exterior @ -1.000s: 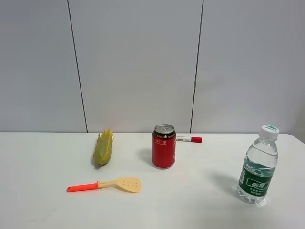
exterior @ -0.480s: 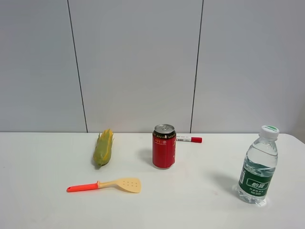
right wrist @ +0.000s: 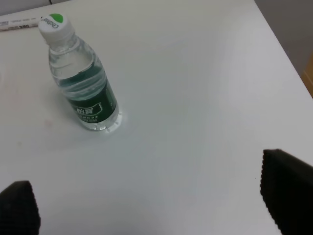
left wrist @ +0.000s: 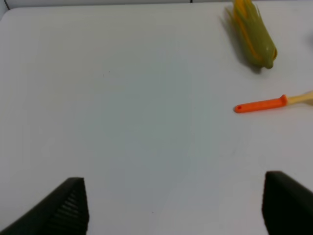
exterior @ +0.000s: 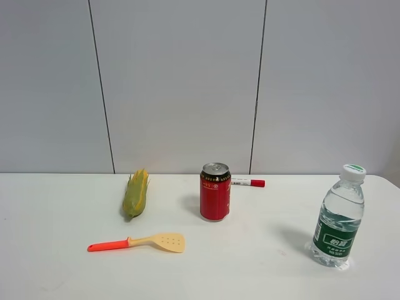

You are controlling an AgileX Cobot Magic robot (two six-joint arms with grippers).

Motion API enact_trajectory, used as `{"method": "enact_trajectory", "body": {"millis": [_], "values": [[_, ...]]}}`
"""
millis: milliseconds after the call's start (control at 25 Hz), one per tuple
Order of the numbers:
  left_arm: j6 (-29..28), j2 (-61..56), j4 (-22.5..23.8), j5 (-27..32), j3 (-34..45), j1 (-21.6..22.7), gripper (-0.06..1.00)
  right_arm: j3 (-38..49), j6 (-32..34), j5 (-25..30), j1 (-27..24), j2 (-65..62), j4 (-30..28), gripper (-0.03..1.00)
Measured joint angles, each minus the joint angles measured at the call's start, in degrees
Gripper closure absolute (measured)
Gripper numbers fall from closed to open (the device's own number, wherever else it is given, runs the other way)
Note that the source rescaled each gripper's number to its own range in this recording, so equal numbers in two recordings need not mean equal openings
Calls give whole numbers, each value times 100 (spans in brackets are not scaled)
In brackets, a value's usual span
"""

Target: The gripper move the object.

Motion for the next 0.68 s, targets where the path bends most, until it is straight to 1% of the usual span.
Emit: {"method": "enact_trajectory", "body": {"millis": [680], "values": [[0,0,0,0,0,0,-6,4,0,0,0,-60,5,-3]]}}
